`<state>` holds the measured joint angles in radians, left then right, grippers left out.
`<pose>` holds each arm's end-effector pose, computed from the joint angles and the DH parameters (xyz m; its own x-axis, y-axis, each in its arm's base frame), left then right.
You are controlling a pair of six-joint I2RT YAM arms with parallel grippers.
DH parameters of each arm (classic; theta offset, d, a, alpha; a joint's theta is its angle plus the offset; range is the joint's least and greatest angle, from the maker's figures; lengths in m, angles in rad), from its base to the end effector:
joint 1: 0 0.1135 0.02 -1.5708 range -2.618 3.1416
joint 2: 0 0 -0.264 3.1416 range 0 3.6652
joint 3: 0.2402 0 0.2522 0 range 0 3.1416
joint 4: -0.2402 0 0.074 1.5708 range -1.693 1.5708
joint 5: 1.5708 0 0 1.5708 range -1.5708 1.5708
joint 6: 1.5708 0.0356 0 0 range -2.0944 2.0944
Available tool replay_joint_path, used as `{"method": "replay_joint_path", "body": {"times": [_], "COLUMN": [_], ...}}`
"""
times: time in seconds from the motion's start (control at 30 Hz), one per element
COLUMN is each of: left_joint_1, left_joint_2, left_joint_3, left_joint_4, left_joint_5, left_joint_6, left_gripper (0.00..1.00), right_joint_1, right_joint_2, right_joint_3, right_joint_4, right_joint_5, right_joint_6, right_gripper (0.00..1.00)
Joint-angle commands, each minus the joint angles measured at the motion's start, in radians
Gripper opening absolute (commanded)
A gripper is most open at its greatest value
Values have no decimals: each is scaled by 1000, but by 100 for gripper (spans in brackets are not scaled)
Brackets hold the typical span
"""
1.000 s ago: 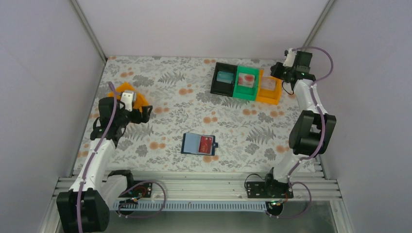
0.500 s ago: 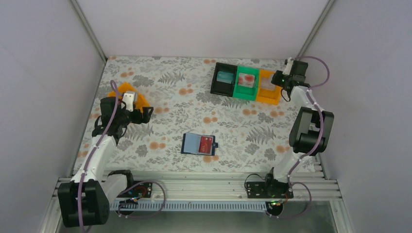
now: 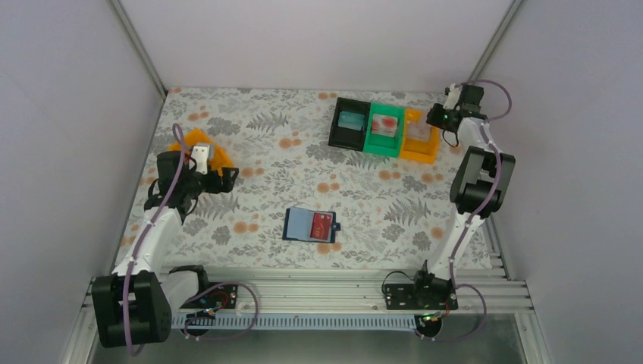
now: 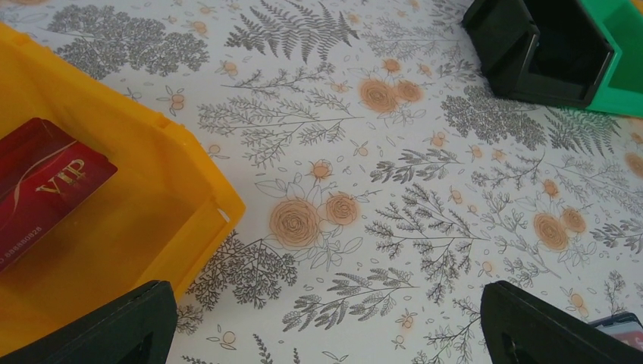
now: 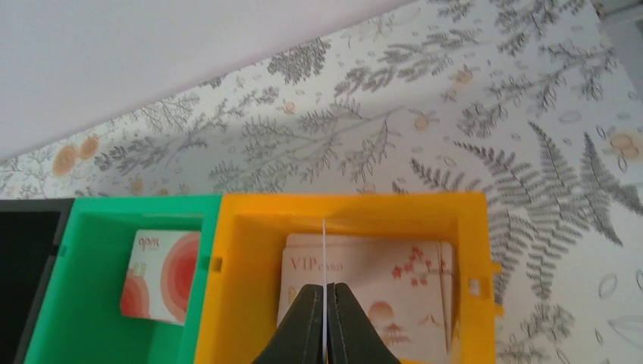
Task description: Take the credit cards out of the card holder
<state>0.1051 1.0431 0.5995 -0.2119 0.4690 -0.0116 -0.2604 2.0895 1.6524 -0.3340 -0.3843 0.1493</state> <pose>0.2184 0.0069 0.2262 -0.6092 -0.0747 -0.7895 0.2557 0.9239 -0.2847 0.4624 -0.1094 0.2189 -0.6691 0.3210 -0.6703 0.0793 0.9276 0.3650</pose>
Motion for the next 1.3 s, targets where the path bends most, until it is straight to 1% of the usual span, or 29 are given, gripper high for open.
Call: {"method": "replay_joint_path", "body": {"times": [0.0, 0.13, 0.27, 0.33, 0.47, 0.7, 0.77, 0.87, 0.97, 1.03, 1.17, 1.27], "left_joint_1": [8, 10, 12, 14, 15, 16, 16, 17, 17, 18, 18, 18], "left_joint_2": [14, 21, 24, 25, 31, 32, 30, 31, 28, 26, 21, 19], "left_joint_3": [-10, -2, -7, -6, -7, -7, -9, -9, -10, -10, -10, -11], "left_joint_4": [29, 24, 23, 24, 27, 27, 24, 24, 26, 26, 23, 25], "left_joint_5": [17, 17, 14, 16, 15, 18, 17, 20, 23, 25, 30, 34], "left_joint_6": [-6, -3, -2, -3, -3, -4, -4, -5, -8, -8, -10, -12], "left_gripper": [100, 100, 100, 100, 100, 100, 100, 100, 100, 100, 100, 100], "right_joint_1": [-4, -7, -11, -13, -13, -12, -12, -12, -12, -12, -10, -4], "right_joint_2": [89, 119, 213, 239, 233, 294, 306, 306, 310, 317, 315, 281], "right_joint_3": [163, 197, 338, 385, 379, 425, 437, 440, 456, 479, 525, 507], "right_joint_4": [-161, -173, -306, -341, -313, -331, -338, -325, -315, -311, -317, -295], "right_joint_5": [-56, -140, -168, -189, -280, -256, -233, -219, -195, -166, -131, -96], "right_joint_6": [33, 85, 89, 81, 75, 55, 49, 41, 40, 40, 40, 39], "right_gripper": [4, 4, 4, 4, 4, 5, 9, 20, 25, 33, 39, 46]}}
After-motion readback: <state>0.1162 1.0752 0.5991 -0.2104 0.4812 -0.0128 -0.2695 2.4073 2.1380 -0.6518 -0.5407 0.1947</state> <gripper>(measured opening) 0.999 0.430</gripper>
